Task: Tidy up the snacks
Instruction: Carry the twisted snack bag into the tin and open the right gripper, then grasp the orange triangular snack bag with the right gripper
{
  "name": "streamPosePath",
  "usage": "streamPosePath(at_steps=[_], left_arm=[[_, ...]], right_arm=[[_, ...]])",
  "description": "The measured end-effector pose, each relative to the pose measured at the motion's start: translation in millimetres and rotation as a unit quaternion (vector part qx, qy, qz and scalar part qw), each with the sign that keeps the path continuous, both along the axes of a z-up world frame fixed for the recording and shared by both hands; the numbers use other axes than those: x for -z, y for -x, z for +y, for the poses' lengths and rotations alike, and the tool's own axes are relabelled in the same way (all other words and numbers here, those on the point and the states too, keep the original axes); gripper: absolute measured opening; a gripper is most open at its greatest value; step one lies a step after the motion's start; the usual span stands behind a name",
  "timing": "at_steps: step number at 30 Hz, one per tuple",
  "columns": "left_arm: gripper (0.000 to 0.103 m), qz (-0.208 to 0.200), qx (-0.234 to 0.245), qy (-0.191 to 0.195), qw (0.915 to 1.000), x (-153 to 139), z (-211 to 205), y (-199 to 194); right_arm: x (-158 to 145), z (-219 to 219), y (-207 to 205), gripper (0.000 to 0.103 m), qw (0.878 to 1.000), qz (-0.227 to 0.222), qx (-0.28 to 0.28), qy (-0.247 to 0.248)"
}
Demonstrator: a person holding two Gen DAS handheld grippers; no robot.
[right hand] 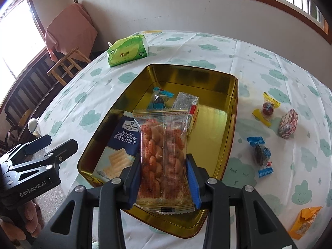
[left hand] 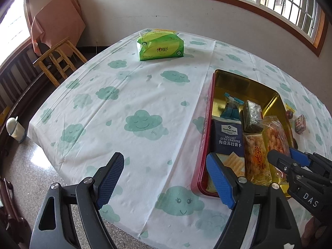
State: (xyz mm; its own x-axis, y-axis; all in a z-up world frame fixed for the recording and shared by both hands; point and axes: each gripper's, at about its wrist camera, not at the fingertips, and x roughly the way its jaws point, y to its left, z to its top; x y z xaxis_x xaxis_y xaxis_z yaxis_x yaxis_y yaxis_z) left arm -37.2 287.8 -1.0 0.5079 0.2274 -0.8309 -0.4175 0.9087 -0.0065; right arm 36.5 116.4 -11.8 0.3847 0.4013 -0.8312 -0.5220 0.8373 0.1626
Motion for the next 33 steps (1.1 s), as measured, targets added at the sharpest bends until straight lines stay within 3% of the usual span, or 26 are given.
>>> streamPosePath(at_steps=[11,21,27,33], left_arm=[[0.079,0.002,0.002,0.004,1.0000,2,-1,-1],[0.079,0.000,0.007,0.006,1.0000,0,-5,-2],[0.079,-0.005,0.018,0.007,0.9998,-4,-13,-3],[0.079,-0.008,0.031,0.008,0.9995,-6,-24,-7]], right_arm=[[9,5,-3,0.041,1.000,0.001,0.000,0.011],[-3,-3,-1,0.042,1.000,-0.013,0.002,0.004],[-20,-41,1,0.045,0.999,-0.028,0.030,-0.001],[-25,-119,4,0.051,0.994,-0.042,0.100,0.027]])
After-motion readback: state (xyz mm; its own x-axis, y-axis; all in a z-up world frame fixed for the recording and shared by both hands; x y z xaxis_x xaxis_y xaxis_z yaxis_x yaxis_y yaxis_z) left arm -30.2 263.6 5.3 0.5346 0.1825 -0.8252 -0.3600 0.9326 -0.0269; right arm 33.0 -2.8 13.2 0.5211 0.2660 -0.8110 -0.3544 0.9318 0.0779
